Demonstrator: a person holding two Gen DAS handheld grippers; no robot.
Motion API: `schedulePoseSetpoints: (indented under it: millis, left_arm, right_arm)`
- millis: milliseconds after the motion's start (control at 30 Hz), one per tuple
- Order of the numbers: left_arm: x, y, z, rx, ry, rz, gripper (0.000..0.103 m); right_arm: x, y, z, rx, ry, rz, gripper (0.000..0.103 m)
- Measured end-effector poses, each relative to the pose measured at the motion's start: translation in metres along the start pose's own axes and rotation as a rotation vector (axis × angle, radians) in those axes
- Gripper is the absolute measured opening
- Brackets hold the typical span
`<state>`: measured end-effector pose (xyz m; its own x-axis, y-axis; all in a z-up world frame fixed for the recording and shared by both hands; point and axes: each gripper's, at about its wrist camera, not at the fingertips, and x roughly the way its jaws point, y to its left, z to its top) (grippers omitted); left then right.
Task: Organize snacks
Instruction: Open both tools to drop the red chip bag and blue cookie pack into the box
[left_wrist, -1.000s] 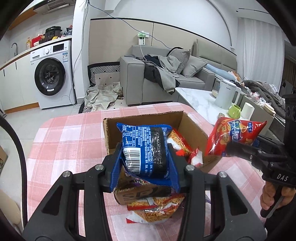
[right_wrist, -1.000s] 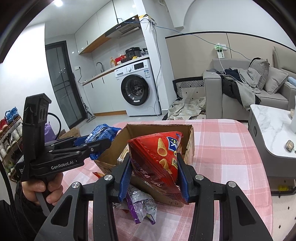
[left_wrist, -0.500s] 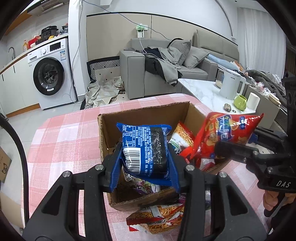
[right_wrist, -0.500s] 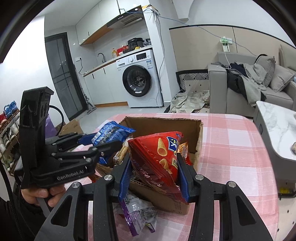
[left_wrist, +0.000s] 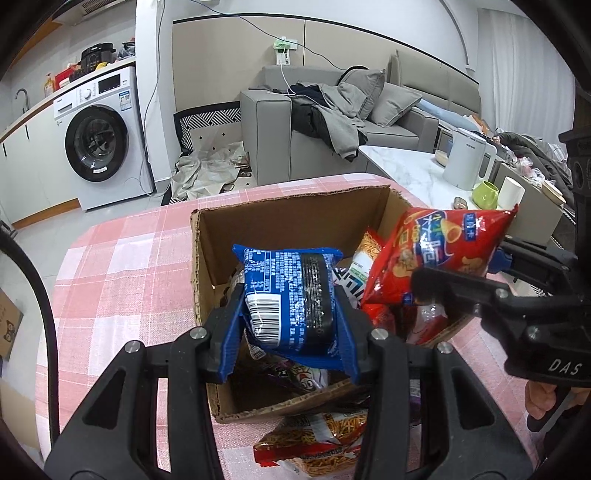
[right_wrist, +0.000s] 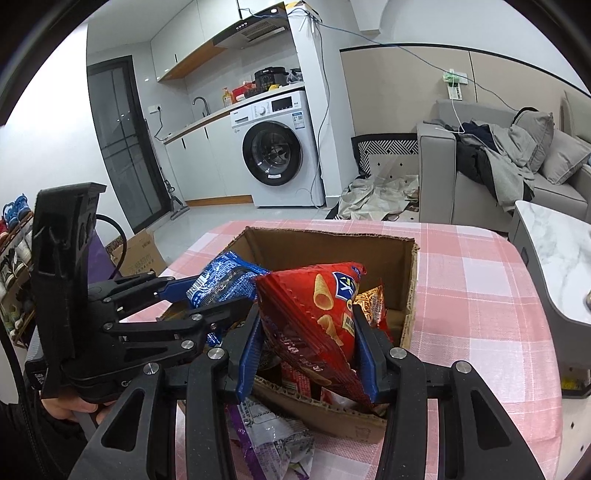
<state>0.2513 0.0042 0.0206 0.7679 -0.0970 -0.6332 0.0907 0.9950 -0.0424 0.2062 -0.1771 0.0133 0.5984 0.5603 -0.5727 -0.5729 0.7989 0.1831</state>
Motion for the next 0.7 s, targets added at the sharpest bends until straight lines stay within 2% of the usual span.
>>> schedulePoseSetpoints:
  millis: [533,600,633,667,700]
  left_arm:
    - [0.016,0.002,0.003,0.016,0.014,0.023,0.042]
    - [0.013,0.002,0.003,0.008,0.011,0.009,0.042]
    - [0.01,0.004,0.003,0.003,0.006,0.006,0.043]
    - [0.007,0.005,0.003,0.0,0.003,-0.002,0.049]
    - [0.002,0.006,0.004,-0.006,-0.002,-0.012,0.058]
  right_arm:
    - [0.036,0.002,0.004,-0.012,0.043,-0.02,0.045]
    - [0.034,0.004,0.004,-0.013,0.029,-0.01,0.05]
    - [0.03,0.004,0.004,-0.014,0.018,-0.011,0.057]
    - [0.026,0.004,0.003,-0.014,0.006,-0.015,0.067]
    - [0.021,0.004,0.003,-0.014,-0.01,-0.015,0.071]
